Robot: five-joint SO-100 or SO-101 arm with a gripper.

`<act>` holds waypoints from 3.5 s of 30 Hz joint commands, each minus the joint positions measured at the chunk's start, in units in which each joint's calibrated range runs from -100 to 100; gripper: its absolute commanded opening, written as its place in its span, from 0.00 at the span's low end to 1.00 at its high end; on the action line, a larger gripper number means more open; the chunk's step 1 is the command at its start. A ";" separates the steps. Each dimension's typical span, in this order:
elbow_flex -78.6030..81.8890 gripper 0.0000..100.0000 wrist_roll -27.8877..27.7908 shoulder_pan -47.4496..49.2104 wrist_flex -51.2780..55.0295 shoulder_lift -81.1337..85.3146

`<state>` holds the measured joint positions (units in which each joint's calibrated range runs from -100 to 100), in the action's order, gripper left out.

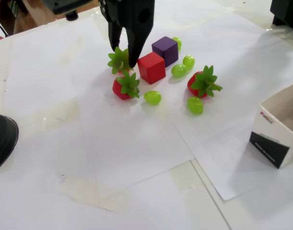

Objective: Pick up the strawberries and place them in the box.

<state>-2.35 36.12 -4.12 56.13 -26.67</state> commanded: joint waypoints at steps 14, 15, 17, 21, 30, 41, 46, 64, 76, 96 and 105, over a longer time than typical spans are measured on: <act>-4.01 0.22 -0.63 -1.54 -3.43 -0.85; -4.01 0.20 -0.49 -1.39 -3.59 -0.93; -4.01 0.19 -0.29 -1.17 -3.68 -1.10; -4.01 0.15 0.00 -0.66 -3.68 -1.19; -5.01 0.13 -0.20 0.81 -3.59 0.10; -10.01 0.28 -2.15 1.62 -3.35 0.27; -11.01 0.30 -3.27 1.62 -7.35 -2.31; -21.74 0.32 -6.69 -2.50 -9.48 -11.85; -21.92 0.29 -6.20 -3.53 -7.92 -13.40; -20.37 0.24 -4.15 -0.95 -10.05 -12.63; -18.74 0.25 -3.61 -0.88 -11.11 -12.88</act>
<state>-19.82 32.26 -5.09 46.09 -40.94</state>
